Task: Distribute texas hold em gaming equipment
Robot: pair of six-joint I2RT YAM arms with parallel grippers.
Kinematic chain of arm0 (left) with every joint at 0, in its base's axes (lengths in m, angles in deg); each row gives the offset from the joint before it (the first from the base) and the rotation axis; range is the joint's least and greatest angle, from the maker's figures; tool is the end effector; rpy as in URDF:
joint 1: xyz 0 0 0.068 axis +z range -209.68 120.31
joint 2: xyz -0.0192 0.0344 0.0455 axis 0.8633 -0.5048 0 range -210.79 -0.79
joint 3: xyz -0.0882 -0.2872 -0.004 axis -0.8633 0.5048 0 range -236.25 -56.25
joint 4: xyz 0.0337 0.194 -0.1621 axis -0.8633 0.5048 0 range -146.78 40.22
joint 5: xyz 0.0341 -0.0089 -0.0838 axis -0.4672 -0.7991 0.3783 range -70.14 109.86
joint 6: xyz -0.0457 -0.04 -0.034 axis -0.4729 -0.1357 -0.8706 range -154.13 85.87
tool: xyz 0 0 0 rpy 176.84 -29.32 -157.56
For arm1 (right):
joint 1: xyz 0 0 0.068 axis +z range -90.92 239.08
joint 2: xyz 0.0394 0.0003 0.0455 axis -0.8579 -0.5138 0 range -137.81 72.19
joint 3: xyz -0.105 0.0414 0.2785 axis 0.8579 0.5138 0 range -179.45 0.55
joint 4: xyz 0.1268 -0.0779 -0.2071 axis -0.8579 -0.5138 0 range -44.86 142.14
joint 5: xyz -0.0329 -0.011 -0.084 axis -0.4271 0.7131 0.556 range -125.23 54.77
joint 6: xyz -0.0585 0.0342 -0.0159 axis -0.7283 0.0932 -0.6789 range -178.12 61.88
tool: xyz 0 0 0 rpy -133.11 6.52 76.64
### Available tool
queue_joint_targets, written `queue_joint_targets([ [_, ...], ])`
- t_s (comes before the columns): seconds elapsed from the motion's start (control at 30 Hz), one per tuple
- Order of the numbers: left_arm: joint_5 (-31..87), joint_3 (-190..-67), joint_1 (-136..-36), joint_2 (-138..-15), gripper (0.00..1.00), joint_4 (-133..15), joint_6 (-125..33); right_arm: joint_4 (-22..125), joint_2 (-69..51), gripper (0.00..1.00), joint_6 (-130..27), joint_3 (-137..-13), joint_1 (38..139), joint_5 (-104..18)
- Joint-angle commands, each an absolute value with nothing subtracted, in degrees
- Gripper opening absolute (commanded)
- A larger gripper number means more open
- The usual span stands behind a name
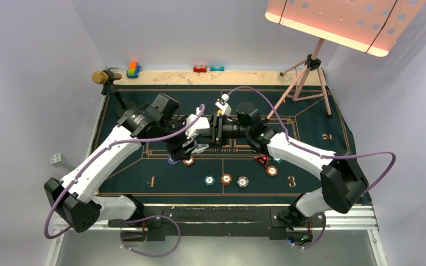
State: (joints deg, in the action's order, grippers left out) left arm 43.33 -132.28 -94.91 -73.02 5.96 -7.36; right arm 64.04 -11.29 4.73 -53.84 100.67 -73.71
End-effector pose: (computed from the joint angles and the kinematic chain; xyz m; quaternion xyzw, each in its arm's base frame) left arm 0.1744 -0.1507 0.3599 0.5325 0.7806 -0.2147 0.2471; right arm 0.2287 0.2501 0.3058 -0.0520 0.7829 0.6054 0.1337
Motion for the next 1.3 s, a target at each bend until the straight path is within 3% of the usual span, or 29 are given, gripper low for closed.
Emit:
queue_joint_targets([
  [0.0, 44.01, -133.35, -94.43, -72.22, 0.45, 3.68, -5.71, 58.60, -9.34, 0.37, 1.38, -54.09, 100.34, -74.44],
  [0.7, 44.46, -131.01, -94.44, -70.67, 0.41, 4.40, -5.80, 54.92, -5.31, 0.29, -0.91, -50.69, 97.31, -72.85],
  [0.87, 44.92, -130.56, -94.44, -70.14, 0.41, 4.24, -6.00, 55.57, -4.81, 0.23, -0.46, -49.55, 96.34, -73.08],
  [1.27, 45.90, -128.12, -94.47, -69.26, 0.39, 2.31, -7.18, 54.46, -2.94, 0.23, -0.90, -49.53, 94.55, -73.50],
])
